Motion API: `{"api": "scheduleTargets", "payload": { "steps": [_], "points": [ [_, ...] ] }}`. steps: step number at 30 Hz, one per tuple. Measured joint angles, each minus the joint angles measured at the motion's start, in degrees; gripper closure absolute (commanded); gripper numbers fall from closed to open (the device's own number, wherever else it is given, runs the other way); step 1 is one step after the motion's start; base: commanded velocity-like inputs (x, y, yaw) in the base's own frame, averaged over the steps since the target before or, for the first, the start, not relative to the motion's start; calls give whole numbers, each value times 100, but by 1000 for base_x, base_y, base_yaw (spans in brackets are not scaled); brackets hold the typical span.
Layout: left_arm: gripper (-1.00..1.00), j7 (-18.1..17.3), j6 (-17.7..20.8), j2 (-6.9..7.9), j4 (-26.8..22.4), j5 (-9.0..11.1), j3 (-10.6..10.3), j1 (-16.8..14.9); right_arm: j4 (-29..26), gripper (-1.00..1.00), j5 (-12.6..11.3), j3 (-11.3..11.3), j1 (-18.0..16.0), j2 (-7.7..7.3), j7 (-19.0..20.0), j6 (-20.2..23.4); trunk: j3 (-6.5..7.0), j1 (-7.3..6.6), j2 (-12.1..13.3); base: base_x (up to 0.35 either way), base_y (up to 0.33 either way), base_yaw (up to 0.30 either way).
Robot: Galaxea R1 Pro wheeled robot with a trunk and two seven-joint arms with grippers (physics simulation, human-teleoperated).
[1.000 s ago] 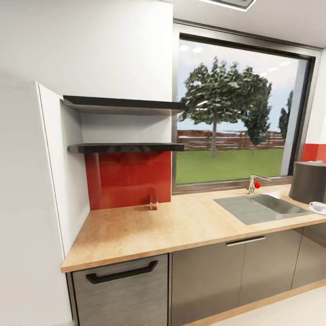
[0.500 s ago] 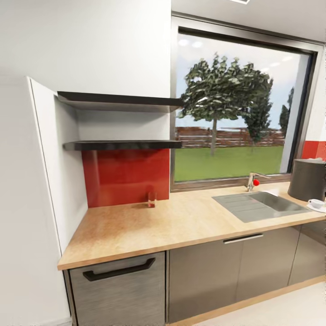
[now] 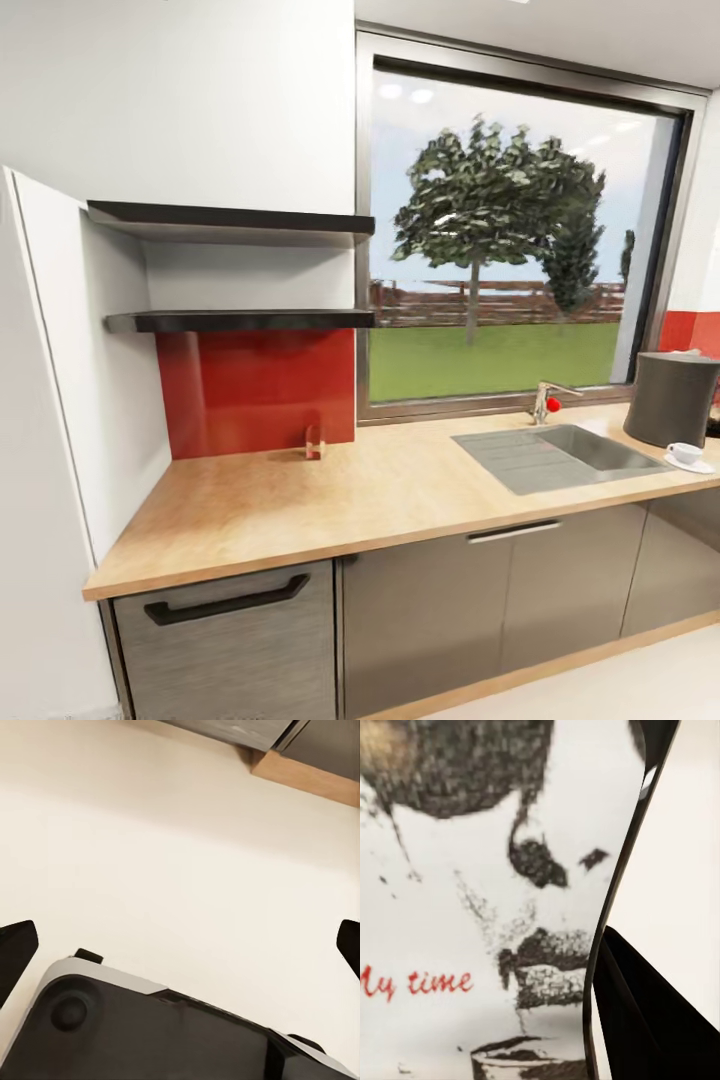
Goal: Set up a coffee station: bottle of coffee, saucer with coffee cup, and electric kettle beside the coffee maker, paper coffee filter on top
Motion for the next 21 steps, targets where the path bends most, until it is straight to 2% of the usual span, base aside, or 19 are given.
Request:
{"api": "scheduleTargets", "payload": {
  "steps": [8, 21],
  "points": [
    [-100, 0, 0, -9, 0, -9, -2, 0, 0, 100, 1, 3, 0, 9, -2, 0, 0, 0, 0, 0, -308, 230],
    [-100, 0, 0, -14, 0, -3, -3, 0, 1, 100, 2, 6, 0, 11, -1, 1, 0, -1, -1, 54, -312, 20]
  ]
}}
